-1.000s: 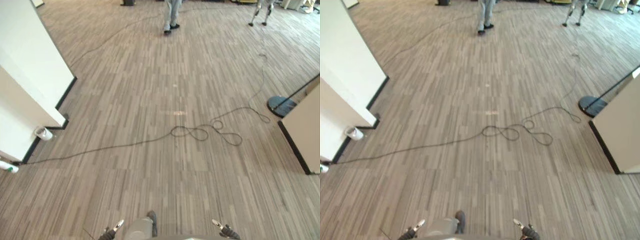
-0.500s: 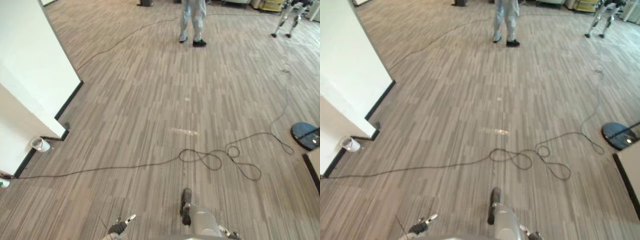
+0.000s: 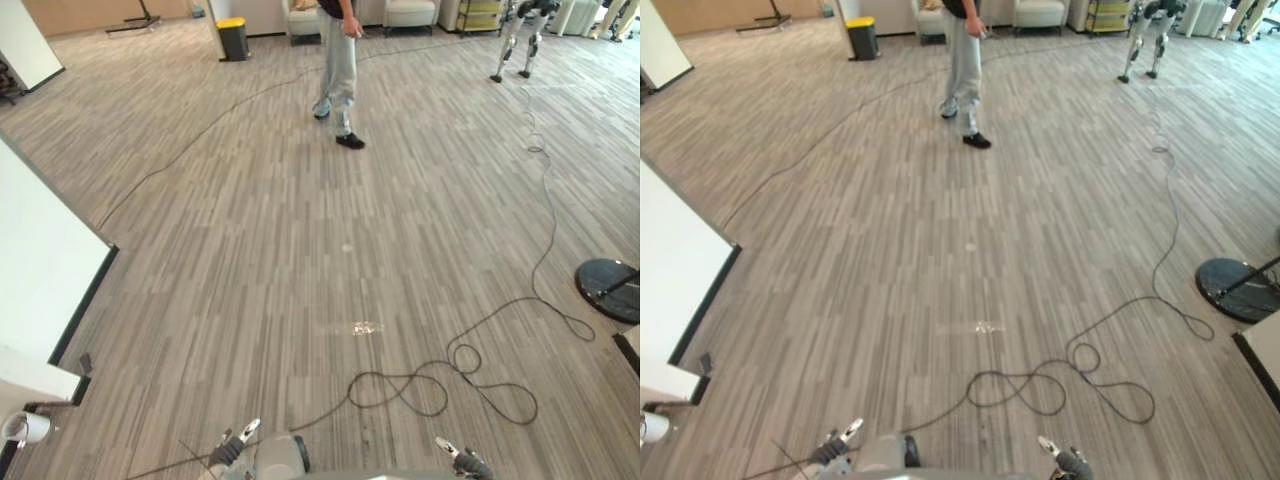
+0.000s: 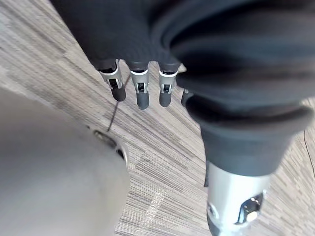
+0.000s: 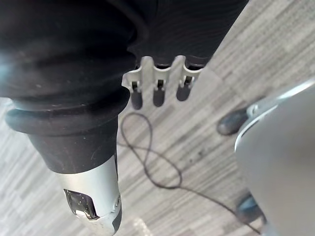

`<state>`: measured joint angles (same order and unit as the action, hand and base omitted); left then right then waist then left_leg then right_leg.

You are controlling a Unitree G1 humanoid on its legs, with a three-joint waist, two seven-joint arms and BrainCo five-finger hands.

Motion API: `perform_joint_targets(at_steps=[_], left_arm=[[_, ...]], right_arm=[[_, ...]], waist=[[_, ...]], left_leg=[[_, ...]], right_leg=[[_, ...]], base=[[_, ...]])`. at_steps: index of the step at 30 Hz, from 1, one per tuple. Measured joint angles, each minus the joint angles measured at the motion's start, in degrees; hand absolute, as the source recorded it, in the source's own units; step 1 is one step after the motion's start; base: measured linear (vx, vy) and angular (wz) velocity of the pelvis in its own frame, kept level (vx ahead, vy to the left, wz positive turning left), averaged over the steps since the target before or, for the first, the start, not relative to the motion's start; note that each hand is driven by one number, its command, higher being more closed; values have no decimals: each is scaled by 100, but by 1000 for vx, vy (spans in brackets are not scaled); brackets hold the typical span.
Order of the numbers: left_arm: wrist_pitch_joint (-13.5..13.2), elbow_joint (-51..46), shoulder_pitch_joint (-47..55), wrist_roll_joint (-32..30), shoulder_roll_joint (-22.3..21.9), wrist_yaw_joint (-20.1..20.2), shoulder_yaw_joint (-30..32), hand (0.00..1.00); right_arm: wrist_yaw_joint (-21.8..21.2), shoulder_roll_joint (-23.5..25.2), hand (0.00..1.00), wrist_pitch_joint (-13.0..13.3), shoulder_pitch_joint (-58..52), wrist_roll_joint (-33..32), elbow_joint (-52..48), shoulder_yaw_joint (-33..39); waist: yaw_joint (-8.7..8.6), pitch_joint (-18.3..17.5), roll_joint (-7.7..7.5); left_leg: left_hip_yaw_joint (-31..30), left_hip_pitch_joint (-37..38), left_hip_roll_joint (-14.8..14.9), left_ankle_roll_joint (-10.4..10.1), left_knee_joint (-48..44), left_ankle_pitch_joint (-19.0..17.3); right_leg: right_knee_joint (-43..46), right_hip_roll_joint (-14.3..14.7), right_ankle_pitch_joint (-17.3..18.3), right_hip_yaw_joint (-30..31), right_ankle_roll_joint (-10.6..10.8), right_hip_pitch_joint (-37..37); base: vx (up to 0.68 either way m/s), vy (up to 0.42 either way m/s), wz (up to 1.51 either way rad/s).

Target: Organize washtable

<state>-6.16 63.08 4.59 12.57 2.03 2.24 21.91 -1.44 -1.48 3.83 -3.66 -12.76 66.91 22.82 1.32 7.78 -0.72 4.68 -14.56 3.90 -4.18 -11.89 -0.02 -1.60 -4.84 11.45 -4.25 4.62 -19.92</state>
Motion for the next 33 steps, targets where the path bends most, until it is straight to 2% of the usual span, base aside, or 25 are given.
perform_joint_targets(at_steps=[1, 3, 4, 5, 6, 8, 9, 11, 12, 14, 15, 16, 18, 19, 20, 21, 22, 23, 24, 25, 27, 28, 29, 31, 33], left_arm=[[6, 8, 14, 21, 25, -3, -1, 0], [18, 118, 107, 24, 56, -14, 1, 0], [32, 237, 263, 32, 85, -25, 4, 0], [85, 322, 415, 22, 189, -45, -92, 0], [93, 363, 464, 20, 234, -59, -169, 0], [129, 462, 507, 13, 267, -69, -242, 0], [129, 463, 513, 13, 267, -77, -263, 0], [130, 474, 526, 15, 292, -110, -355, 0], [134, 484, 537, 14, 293, -112, -369, 0], [138, 489, 488, 15, 205, -118, -431, 0], [133, 488, 446, 15, 167, -124, -430, 0], [128, 484, 431, 15, 154, -124, -426, 0], [102, 440, 458, 13, 138, -120, -269, 0], [99, 433, 475, 12, 123, -117, -148, 0], [93, 421, 507, 13, 25, -127, -23, 0], [81, 389, 543, 15, -125, -119, 133, 0], [76, 378, 544, 17, -173, -134, 168, 0], [74, 375, 554, 16, -247, -133, 251, 0], [71, 376, 562, 16, -280, -134, 288, 0], [71, 375, 567, 16, -277, -124, 288, 0], [68, 324, 562, 21, -250, -116, 292, 0], [69, 268, 556, 32, -249, -131, 286, 0], [67, 221, 558, 34, -248, -138, 262, 0], [65, 224, 562, 34, -203, -154, 192, 0], [51, 221, 537, 31, -139, -173, 6, 0]], right_arm=[[-3, 9, 0, 2, 38, 7, 2, -27], [-36, 43, 0, 8, 81, 45, 33, -41], [-46, 53, 0, 4, 51, 41, 38, -25], [-72, 114, 0, 9, -7, 32, 32, 60], [-105, 130, 0, 18, -17, 25, 17, 100], [-130, 110, 0, 27, -21, 27, -34, 100], [-132, 110, 0, 31, -11, 23, -40, 102], [-126, 92, 0, 80, 11, -21, -74, 170], [-129, 90, 0, 81, 20, -37, -78, 190], [-123, -25, 0, 81, 82, -131, -97, 245], [-114, -47, 0, 82, 89, -156, -116, 331], [-107, -53, 0, 83, 79, -198, -122, 341], [-97, 10, 0, 79, -27, -305, -217, 385], [-97, 30, 0, 76, -83, -319, -260, 369], [-103, 23, 0, 76, -191, -365, -315, 349], [-99, -68, 0, 76, -219, -361, -317, 325], [-99, -99, 0, 76, -225, -362, -317, 326], [-100, -150, 0, 69, -241, -351, -310, 326], [-99, -168, 0, 58, -238, -305, -306, 323], [-99, -172, 0, 53, -237, -271, -301, 309], [-98, -175, 0, 26, -242, -192, -289, 231], [-97, -208, 0, 18, -250, -108, -246, 155], [-90, -222, 0, 7, -248, -43, -175, 149], [-46, -216, 0, 5, -249, -7, -42, 151], [3, -207, 0, 2, -252, -7, -25, 148]], waist=[[2, -15, -28], [88, -10, -5], [176, 10, -20], [157, -17, -100], [103, -37, -130], [83, -47, -113], [80, -49, -108], [-34, -59, -84], [-82, -66, -64], [-194, -1, 144], [-203, 47, 227], [-208, 54, 242], [-206, 53, 149], [-214, 27, 87], [-221, -29, 92], [-224, -71, 232], [-224, -65, 281], [-225, -96, 364], [-222, -103, 394], [-211, -106, 395], [-203, -84, 344], [-181, -74, 325], [-159, -76, 317], [-94, -76, 257], [-61, -72, 229]], left_leg=[[3, 4, -45, 47, -82, -29], [100, 277, -85, 158, -231, -19], [337, 704, -146, 388, -196, -36], [423, 1088, -314, 515, -46, -249], [423, 1265, -382, 527, 37, -325], [409, 1983, -520, 597, 514, -384], [387, 2100, -526, 616, 618, -397], [223, 2345, -489, 655, 874, -425], [163, 2395, -462, 659, 919, -437], [-53, 2552, -158, 615, 968, -554], [-136, 2654, -30, 581, 974, -599], [-169, 2700, 25, 540, 974, -632], [-280, 2910, 124, 270, 947, -933], [-318, 2973, 129, 207, 922, -1007], [-335, 3050, 223, 104, 876, -1134], [-332, 3042, 352, 94, 831, -1132], [-323, 3038, 396, 84, 769, -1123], [-327, 3035, 506, -48, 683, -1037], [-384, 2985, 602, -161, 499, -966], [-443, 2908, 644, -161, 276, -966], [-662, 2311, 737, -241, -1105, -970], [-691, 1794, 795, -413, -2159, -954], [-487, 1448, 837, -466, -2728, -1041], [-105, 1209, 734, -454, -2496, -1189], [48, 1085, 452, -427, -1495, -1191]], right_leg=[[254, -62, 2, 46, 3, 76], [1572, -193, 4, 318, 6, 546], [2902, -331, -49, 476, 8, 932], [4126, -550, -192, 438, 51, 1327], [4583, -619, -192, 346, 60, 1483], [5334, -950, -99, -433, -87, 1899], [5340, -989, -57, -604, -147, 2034], [4781, -939, 259, -1092, -73, 2502], [4500, -891, 303, -1171, -64, 2588], [3165, -474, 315, -1259, -58, 2831], [2652, -322, 179, -1254, -78, 2855], [2340, -275, 18, -1232, -78, 2879], [1324, -290, -1015, -950, -44, 2936], [1393, -326, -1356, -951, -88, 2929], [1681, -289, -1386, -1058, -257, 2926], [1878, -220, -1068, -1201, -369, 2944], [1968, -207, -946, -1263, -424, 2936], [2056, -161, -769, -1373, -458, 2880], [2000, -77, -673, -1473, -488, 2715], [1944, -24, -620, -1509, -528, 2617], [1602, 108, -568, -1606, -589, 2270], [1360, 195, -570, -1627, -595, 2024], [1137, 273, -610, -1648, -590, 1756], [965, 259, -641, -1644, -599, 1500], [866, 226, -617, -1583, -560, 1348]], base=[[541, 338, -36], [464, 297, -64], [470, 323, -71], [541, 364, -49], [513, 321, -2], [432, 221, 16], [365, 109, 22], [369, 41, 34], [403, -16, 41], [451, -107, 47], [385, -153, 43], [373, -190, 42], [382, -257, 44], [403, -350, 52], [380, -339, 53], [369, -329, 51], [390, -322, 43], [376, -318, 36], [308, -259, 34], [264, -238, 26], [234, -210, 20], [221, -168, 11], [225, -154, 2], [206, -70, -15], [217, 42, -19]])
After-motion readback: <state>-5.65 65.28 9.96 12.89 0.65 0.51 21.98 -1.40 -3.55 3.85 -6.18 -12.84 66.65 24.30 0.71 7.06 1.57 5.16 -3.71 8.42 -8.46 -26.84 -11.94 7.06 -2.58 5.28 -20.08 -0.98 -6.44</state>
